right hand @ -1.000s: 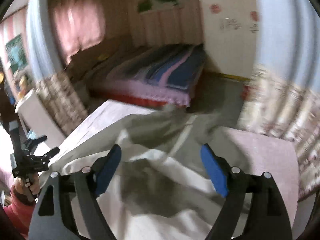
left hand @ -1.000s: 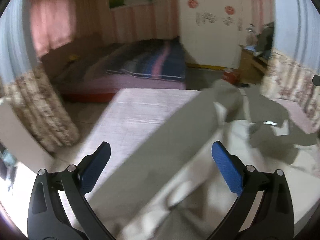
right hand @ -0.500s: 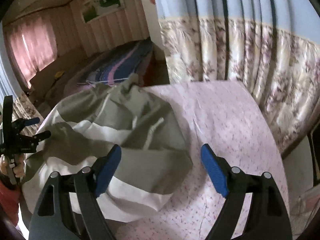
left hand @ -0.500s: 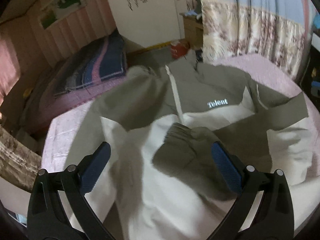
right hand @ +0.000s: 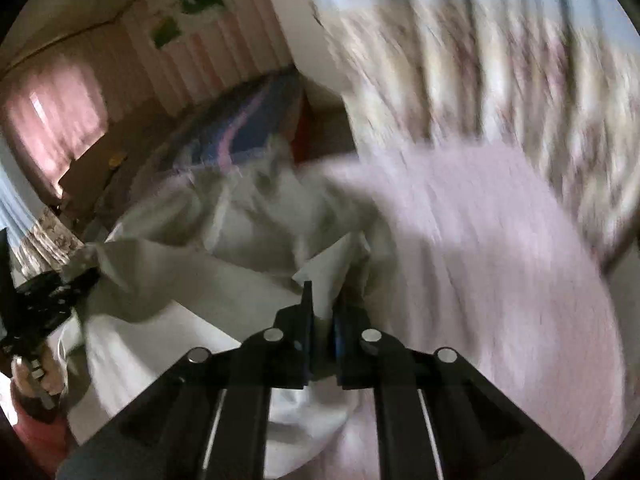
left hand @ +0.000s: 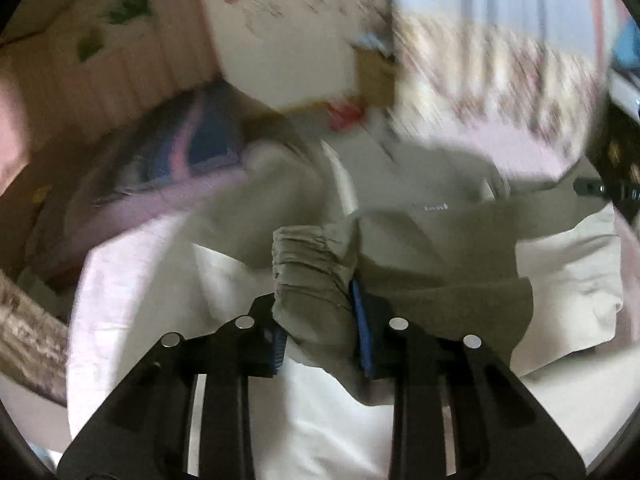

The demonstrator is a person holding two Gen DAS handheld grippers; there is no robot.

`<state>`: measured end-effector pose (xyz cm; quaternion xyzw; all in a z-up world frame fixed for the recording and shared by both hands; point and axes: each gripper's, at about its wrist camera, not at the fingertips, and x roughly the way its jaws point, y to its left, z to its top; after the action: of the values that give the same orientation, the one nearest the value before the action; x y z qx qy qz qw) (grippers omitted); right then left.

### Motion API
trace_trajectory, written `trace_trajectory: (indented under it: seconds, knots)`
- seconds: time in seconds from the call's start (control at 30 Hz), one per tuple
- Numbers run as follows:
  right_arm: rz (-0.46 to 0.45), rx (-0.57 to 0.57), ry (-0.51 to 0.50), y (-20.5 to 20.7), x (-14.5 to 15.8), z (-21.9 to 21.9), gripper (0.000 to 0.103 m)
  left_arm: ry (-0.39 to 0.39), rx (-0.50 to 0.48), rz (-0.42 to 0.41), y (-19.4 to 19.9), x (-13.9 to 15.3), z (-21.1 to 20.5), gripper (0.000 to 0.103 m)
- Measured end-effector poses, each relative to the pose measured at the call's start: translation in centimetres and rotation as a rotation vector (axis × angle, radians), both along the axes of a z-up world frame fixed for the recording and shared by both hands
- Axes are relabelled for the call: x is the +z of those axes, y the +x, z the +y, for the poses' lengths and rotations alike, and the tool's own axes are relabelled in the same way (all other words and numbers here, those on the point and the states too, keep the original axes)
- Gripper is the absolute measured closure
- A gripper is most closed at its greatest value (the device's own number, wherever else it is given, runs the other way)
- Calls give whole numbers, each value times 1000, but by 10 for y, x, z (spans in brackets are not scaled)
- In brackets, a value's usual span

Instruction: Fold large clothes

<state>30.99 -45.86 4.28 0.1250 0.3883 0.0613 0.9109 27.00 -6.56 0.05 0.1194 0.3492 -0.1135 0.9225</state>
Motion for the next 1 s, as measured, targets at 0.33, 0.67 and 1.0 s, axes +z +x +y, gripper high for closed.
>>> trace_trajectory:
  seconds: [0.33,0.67,1.0]
  knots:
    - [12,208,-130,79,17,92,31,136,348,-50,28,-14,102,52]
    - [229,37,15,26,-72,26,19,66,323,-94,-1,-5,105,9]
    - [134,147,-336,10,-93,81,98,89,348,-56,-12,-42,90,9]
